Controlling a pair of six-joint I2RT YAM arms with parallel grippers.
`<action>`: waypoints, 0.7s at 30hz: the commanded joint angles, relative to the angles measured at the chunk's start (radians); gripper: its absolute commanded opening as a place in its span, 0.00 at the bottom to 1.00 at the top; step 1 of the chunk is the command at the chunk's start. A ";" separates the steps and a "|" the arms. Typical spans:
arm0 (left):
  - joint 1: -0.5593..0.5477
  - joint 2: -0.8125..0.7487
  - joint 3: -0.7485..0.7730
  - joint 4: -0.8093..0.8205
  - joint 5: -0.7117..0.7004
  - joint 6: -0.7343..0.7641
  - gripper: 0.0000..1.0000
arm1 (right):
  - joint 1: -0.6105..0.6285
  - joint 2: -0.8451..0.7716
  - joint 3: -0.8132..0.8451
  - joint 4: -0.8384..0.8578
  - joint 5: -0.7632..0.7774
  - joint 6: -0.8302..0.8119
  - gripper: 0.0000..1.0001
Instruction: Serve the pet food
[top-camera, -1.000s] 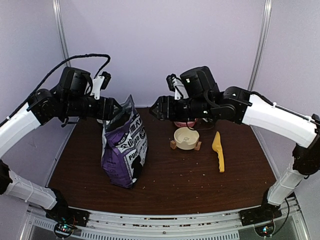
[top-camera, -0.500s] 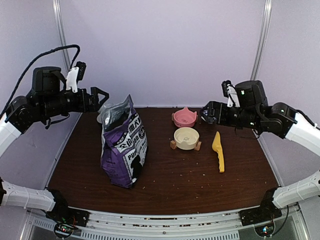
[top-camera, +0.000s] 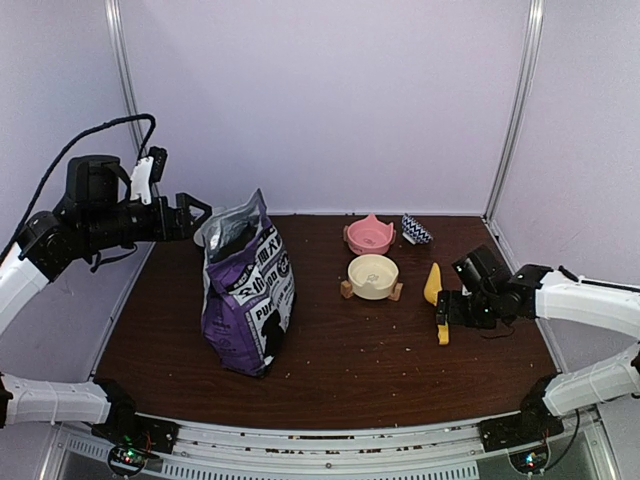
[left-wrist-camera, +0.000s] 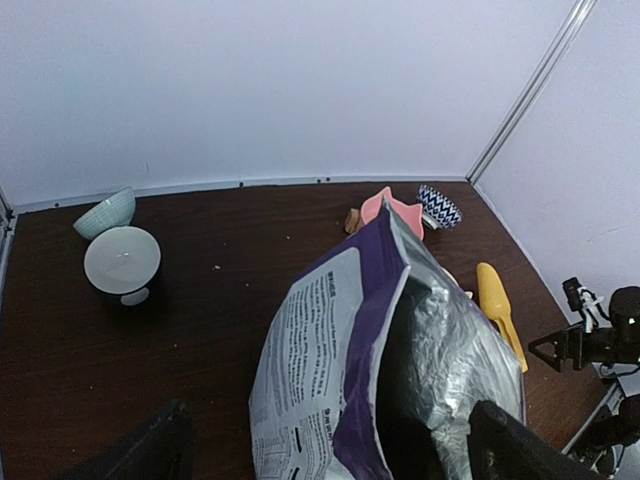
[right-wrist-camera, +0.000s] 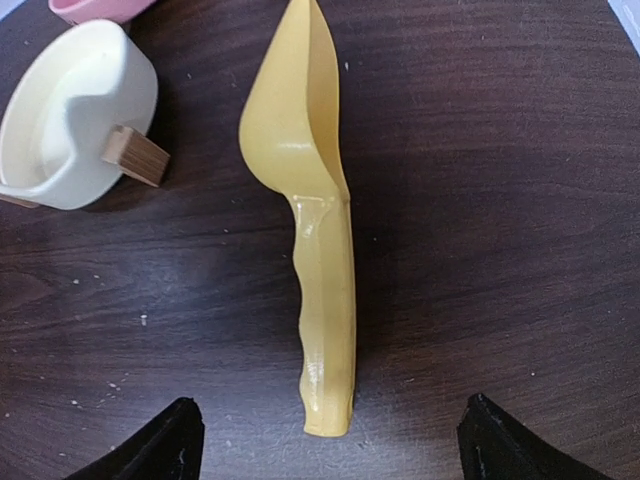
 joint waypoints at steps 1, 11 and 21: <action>0.006 -0.018 -0.021 0.076 0.074 -0.013 0.98 | -0.017 0.095 -0.039 0.088 0.031 0.037 0.88; 0.008 -0.012 0.008 0.051 0.065 0.015 0.98 | -0.025 0.248 -0.046 0.205 0.003 0.035 0.75; 0.008 -0.055 0.009 0.000 0.013 0.010 0.98 | -0.026 0.330 -0.011 0.255 -0.047 -0.043 0.22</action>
